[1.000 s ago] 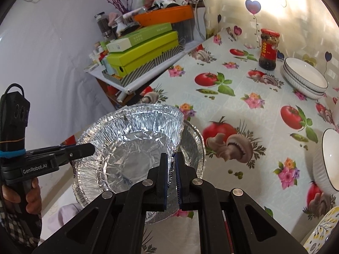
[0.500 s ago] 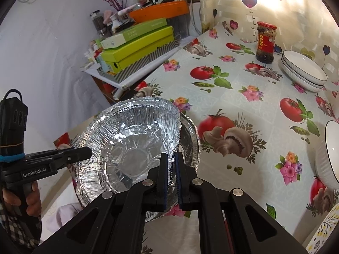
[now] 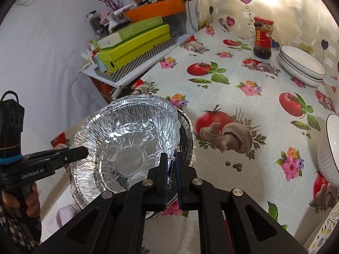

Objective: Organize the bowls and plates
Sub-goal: 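Lower the foil pan stack onto the table and open both tools, then move both tools over to the yellow floral plate, then close the right tool on the yellow floral plate's rim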

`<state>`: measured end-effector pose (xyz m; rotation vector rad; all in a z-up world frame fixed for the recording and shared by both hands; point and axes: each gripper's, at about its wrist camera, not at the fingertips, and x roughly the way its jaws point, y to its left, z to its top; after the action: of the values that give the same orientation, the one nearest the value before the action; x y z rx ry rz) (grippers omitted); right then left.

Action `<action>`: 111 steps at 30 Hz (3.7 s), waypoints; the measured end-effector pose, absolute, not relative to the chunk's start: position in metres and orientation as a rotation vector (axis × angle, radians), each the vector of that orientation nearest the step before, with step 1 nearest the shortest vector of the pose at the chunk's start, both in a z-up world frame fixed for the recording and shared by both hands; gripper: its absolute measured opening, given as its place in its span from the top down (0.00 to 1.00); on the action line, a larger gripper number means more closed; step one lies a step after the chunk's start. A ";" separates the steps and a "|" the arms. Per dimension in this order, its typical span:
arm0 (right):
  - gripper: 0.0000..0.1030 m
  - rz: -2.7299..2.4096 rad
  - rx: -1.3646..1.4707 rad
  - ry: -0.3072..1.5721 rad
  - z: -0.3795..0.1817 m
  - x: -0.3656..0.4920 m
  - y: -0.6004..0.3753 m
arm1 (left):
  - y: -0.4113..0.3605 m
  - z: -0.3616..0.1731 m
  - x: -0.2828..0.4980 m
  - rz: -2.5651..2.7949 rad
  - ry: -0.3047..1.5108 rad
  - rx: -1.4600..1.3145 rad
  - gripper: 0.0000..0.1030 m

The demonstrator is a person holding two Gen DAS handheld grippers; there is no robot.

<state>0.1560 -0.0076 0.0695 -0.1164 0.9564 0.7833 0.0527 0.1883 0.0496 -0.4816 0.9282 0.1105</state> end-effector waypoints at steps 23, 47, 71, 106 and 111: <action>0.56 0.761 -0.048 0.898 0.083 0.153 -0.022 | 0.181 0.060 0.049 0.101 0.893 -0.461 0.53; 0.50 0.630 0.089 0.798 0.108 0.112 -0.102 | 0.163 0.093 0.042 0.144 0.829 -0.368 0.53; 0.44 0.415 0.135 0.704 0.119 0.071 -0.194 | 0.071 0.115 0.037 -0.062 0.764 -0.284 0.53; 0.83 0.149 0.354 0.812 0.047 0.116 -0.379 | -0.130 0.040 0.140 -0.479 1.041 -0.239 0.53; 0.83 0.184 0.347 0.814 0.048 0.111 -0.370 | -0.129 0.042 0.137 -0.484 1.037 -0.248 0.53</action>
<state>0.1114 -0.3700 0.0478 0.3471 0.8138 0.1838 0.1374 -0.1292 0.0424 -0.2483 1.0371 -0.4844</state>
